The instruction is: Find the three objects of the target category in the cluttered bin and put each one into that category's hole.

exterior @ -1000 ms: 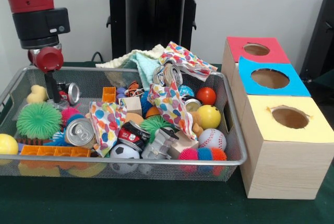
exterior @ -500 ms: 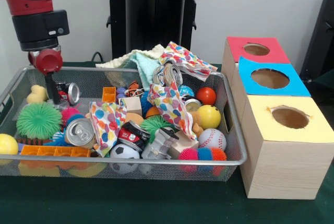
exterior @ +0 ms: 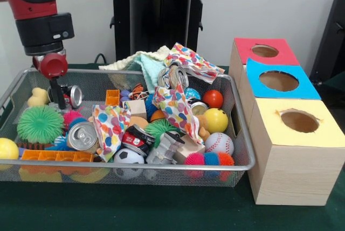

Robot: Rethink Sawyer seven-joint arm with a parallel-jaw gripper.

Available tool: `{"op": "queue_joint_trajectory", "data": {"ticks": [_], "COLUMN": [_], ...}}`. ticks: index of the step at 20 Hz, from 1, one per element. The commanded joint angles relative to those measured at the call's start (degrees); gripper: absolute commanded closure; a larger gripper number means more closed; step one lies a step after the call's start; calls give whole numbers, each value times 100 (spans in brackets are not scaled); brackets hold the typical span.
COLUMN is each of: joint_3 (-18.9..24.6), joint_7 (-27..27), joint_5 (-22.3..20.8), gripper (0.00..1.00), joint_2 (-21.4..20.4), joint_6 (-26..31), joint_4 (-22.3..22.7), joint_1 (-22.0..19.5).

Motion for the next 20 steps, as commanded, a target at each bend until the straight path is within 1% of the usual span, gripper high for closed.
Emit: {"op": "queue_joint_trajectory", "data": {"ticks": [1, 8, 20], "joint_3": [485, 536, 535], "joint_7": [-438, -427, -490], "joint_5": [-339, -355, -369], "gripper": [0, 0, 0], "joint_2": [170, 212, 163], "joint_6": [-4, -60, 64], "joint_4": [-583, -585, -623], "joint_1": [-54, -83, -86]}}
